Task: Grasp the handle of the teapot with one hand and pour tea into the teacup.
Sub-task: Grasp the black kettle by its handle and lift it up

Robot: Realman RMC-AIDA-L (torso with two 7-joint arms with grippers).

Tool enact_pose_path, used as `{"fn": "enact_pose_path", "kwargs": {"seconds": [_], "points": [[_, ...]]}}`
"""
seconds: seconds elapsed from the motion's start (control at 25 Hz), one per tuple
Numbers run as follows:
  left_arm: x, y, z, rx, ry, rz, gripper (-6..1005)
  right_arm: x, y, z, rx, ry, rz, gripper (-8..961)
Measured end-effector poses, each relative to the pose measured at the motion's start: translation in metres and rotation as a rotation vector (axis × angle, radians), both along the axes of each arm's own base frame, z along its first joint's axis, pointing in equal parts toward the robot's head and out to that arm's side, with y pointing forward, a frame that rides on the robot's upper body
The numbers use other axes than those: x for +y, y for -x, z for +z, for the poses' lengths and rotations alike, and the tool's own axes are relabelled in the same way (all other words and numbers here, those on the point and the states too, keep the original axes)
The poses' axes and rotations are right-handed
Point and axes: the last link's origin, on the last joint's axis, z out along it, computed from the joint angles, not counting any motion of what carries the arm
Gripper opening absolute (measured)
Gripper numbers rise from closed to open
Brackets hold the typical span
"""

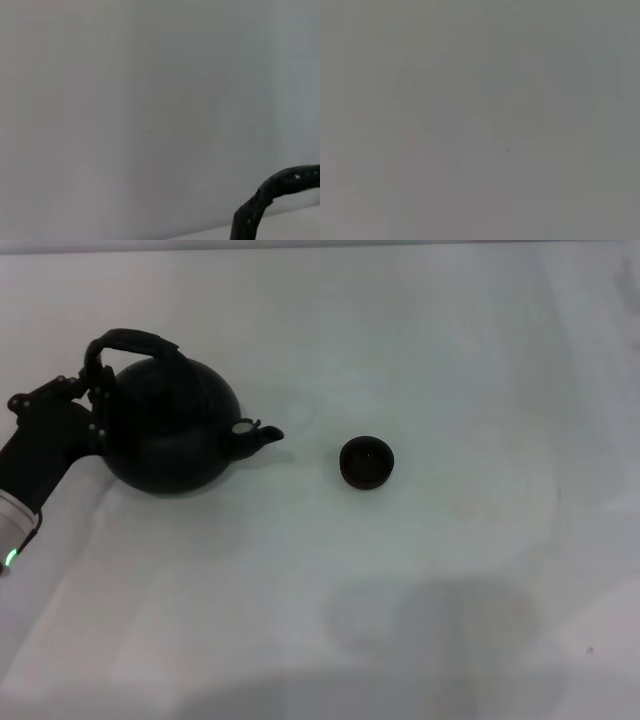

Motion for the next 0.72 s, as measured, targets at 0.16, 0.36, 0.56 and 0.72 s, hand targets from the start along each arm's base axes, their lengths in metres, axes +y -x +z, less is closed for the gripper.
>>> {"fn": "enact_pose_path", "kwargs": {"seconds": [0.16,0.36,0.56,0.72], "points": [[0.008,-0.004,0.005,-0.004,-0.019,-0.019,116,0.000,0.000,0.000,0.000,0.001,-0.001,827],[0.020,-0.013,0.007,0.036,-0.030,-0.064,115,0.000,-0.001,0.000,0.000,0.001,-0.002,827],[0.031,-0.025,0.007,0.087,-0.046,-0.125,114,-0.001,-0.001,0.000,0.000,0.001,-0.003,827],[0.041,-0.037,0.008,0.112,-0.057,-0.183,114,-0.001,-0.001,0.000,0.000,0.002,-0.003,827]]}}
